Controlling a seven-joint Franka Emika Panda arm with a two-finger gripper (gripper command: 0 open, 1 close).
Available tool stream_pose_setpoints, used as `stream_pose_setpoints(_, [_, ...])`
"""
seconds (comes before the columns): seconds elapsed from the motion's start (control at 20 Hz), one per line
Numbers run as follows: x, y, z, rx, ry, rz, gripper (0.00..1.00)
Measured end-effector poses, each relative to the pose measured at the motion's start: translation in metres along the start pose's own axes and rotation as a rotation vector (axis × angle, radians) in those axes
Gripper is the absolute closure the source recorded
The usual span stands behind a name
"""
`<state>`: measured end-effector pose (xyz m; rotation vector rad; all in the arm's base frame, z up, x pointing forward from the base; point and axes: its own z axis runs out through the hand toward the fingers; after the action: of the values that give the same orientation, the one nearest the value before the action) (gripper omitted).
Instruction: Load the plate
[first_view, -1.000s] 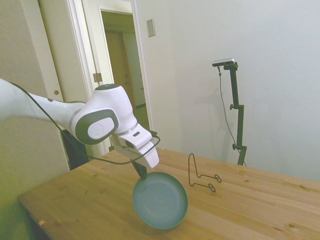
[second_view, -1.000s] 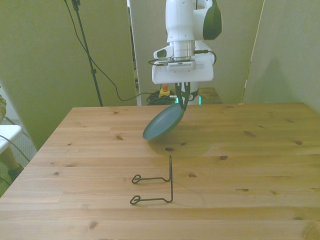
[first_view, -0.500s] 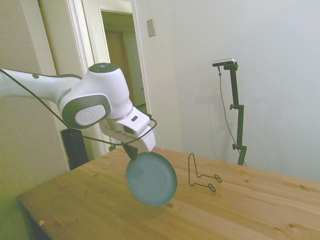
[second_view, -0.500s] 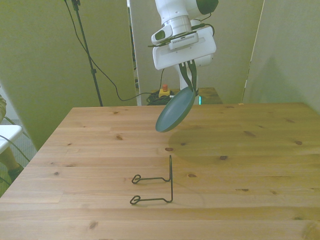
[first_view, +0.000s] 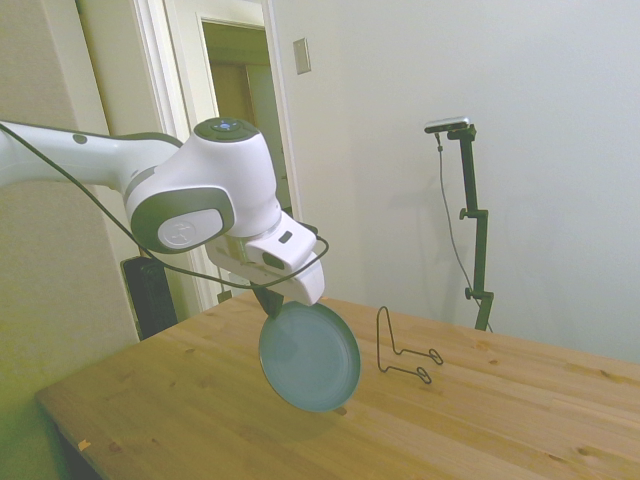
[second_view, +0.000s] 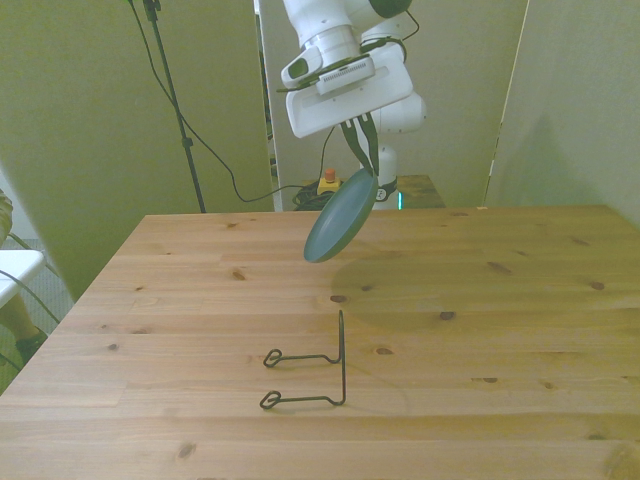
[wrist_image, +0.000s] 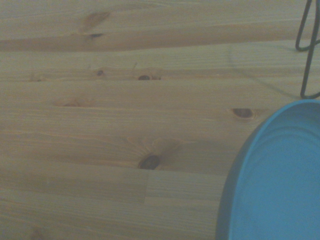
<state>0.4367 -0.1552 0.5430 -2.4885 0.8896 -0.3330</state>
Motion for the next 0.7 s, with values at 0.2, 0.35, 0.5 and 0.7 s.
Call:
stream_pose_setpoints(0.2, [0.014, 0.011, -0.013, 0.053, -0.060, -0.071, 1.00])
stream_pose_setpoints(0.35, [0.024, 0.010, -0.010, 0.042, -0.051, -0.093, 1.00])
stream_pose_setpoints(0.5, [0.025, 0.003, -0.005, 0.031, -0.049, -0.104, 1.00])
stream_pose_setpoints(0.7, [0.039, 0.017, -0.025, 0.077, -0.083, -0.127, 1.00])
